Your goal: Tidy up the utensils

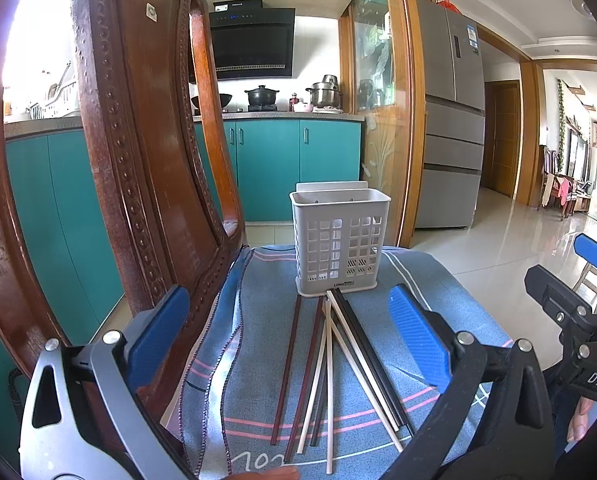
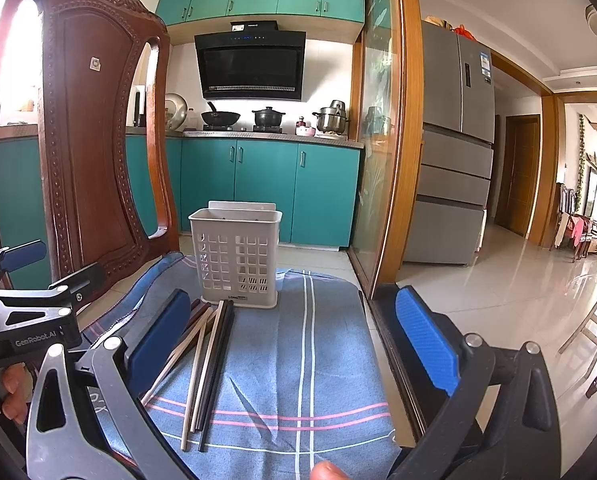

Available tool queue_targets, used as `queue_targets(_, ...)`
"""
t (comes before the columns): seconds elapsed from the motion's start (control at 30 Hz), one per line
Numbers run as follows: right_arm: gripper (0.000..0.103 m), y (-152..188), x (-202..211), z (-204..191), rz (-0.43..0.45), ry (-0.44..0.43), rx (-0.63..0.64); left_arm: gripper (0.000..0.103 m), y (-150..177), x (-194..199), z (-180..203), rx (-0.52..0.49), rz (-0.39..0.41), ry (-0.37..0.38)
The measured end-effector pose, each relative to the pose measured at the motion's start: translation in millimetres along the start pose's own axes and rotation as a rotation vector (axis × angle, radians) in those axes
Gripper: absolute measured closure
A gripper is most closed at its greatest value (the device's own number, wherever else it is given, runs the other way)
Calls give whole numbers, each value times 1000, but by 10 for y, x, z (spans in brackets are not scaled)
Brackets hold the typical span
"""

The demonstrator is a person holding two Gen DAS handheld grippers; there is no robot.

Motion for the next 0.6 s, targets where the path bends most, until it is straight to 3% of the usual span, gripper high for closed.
queue_targets(0.6,3,11,-22,-13,-1,-2,-4,4,28,-35,-10,-6,-6,-6)
Point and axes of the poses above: each gripper's, at about its wrist camera, not at the fingertips, and x roughly against the way its jaws point, z to its right, y to its underside, the point moved 10 cm from there along -x, roughly the way its jaws point, and after that the axes turned 14 degrees about x, right-handed, at the moved point
